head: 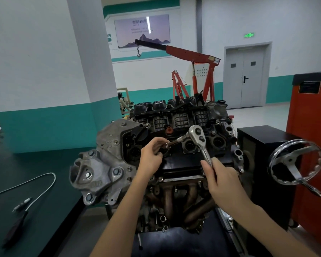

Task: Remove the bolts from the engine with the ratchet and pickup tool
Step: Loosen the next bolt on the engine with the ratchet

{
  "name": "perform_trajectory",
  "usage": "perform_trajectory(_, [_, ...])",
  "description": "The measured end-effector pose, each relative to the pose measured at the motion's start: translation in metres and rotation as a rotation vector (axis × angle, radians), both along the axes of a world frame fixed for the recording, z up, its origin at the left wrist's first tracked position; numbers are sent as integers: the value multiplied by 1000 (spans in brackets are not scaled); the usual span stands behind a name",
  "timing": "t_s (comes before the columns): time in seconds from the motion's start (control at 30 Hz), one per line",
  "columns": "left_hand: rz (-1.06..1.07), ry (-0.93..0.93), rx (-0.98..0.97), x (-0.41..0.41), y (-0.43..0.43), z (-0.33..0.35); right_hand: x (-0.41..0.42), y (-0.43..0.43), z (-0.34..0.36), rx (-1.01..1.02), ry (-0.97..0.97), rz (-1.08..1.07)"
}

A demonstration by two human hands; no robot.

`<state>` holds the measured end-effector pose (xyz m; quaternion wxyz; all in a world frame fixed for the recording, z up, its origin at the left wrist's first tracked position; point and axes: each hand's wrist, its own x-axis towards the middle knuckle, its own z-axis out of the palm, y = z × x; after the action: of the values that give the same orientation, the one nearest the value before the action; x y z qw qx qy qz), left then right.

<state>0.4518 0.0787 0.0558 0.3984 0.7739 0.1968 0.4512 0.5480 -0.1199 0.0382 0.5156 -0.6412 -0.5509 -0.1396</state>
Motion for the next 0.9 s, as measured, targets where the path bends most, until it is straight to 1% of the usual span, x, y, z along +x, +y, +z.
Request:
perform_trajectory(0.17, [-2, -8, -15, 3, 5, -6, 2, 1, 0, -47, 8, -27])
perform_trajectory(0.3, [23, -17, 51, 6, 6, -4, 2, 7, 22, -158, -68, -64])
perform_trajectory(0.4, [29, -23, 69, 8, 9, -3, 2, 10, 41, -236, -162, -103])
perform_trajectory(0.53, [41, -26, 83, 5, 8, -4, -11, 26, 52, -384, -416, -215])
perform_trajectory(0.6, [30, -22, 84, 3, 8, -4, -17, 39, 47, -416, -479, -214])
perform_trajectory(0.7, [-24, -100, 38, -1, 3, 5, -12, 55, 42, -428, -451, -213])
perform_trajectory(0.77, [-55, -147, 75, -2, -1, 11, -4, 60, 37, -439, -429, -202])
perform_trajectory(0.83, [-66, -120, 129, -1, -4, 12, 2, 59, 29, -471, -400, -185])
perform_trajectory(0.9, [-70, -110, 148, 1, -4, 7, 0, 56, 16, -475, -280, -134])
